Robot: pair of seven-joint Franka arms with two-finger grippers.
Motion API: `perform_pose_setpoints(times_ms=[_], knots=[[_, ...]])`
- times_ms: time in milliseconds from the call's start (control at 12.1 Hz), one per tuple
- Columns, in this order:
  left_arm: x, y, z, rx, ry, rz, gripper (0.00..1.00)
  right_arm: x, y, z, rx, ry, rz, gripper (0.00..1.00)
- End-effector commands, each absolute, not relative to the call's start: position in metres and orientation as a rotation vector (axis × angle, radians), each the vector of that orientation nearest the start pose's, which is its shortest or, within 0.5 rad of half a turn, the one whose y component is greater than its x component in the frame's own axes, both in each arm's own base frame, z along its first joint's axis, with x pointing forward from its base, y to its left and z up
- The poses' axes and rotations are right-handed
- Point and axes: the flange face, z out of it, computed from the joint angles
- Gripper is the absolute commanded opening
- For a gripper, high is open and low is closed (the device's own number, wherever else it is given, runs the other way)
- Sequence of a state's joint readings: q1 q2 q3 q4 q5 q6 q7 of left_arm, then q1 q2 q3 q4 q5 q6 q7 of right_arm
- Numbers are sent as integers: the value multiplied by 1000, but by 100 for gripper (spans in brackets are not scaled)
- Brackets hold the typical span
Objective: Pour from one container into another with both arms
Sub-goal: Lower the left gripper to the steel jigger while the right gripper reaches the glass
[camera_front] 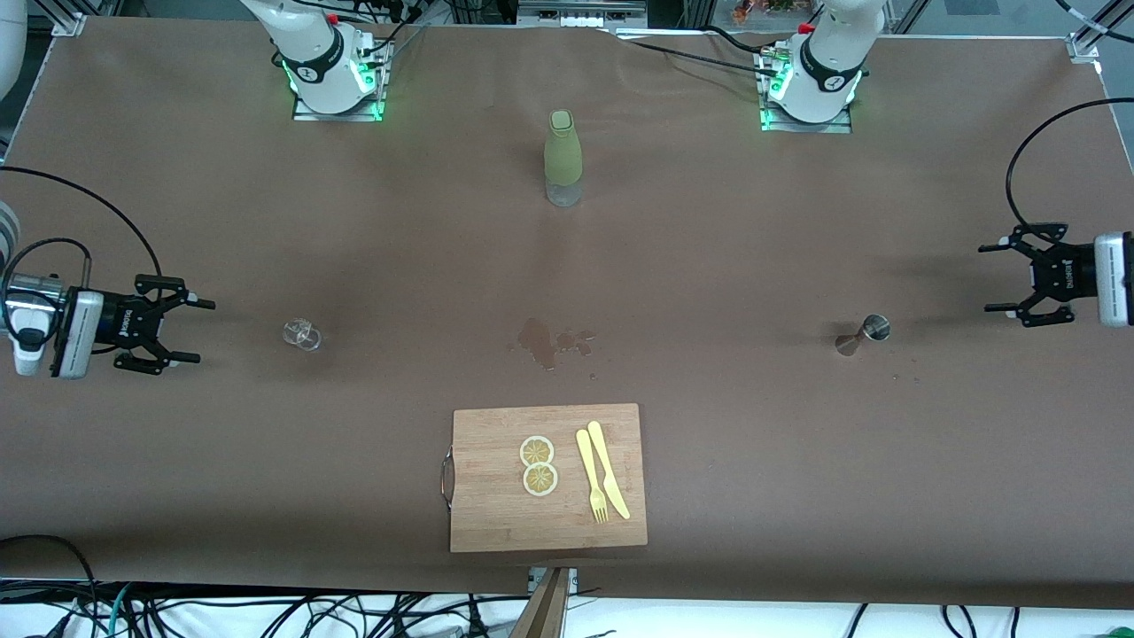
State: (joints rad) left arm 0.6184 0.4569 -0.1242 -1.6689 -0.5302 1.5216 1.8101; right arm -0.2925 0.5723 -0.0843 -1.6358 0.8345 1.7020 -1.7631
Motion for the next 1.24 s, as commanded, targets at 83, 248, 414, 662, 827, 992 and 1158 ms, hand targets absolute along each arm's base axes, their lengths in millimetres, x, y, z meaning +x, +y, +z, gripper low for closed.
perform_pose_setpoints(times_ms=[83,248,414,662,827,992,1158], knots=[[557,247,298,1817,-1395,493,100,610,-164,238,-1835,-1299,-712,100],[559,250,274,1766,-1379,563,100,607,-161,198,-1746,-1326,-803,100],[563,249,260,1705,-1395,664,100,604,-158,179,-1693,-1375,-855,100],[564,246,228,1643,-1376,751,100,593,-160,135,-1601,-1382,-984,100],[564,242,205,1592,-1370,818,100,587,-154,117,-1571,-1365,-988,100],[564,240,185,1538,-1375,909,100,583,-151,104,-1540,-1388,-1004,100],[568,240,169,1520,-1358,960,100,578,-148,93,-1513,-1401,-1006,100]])
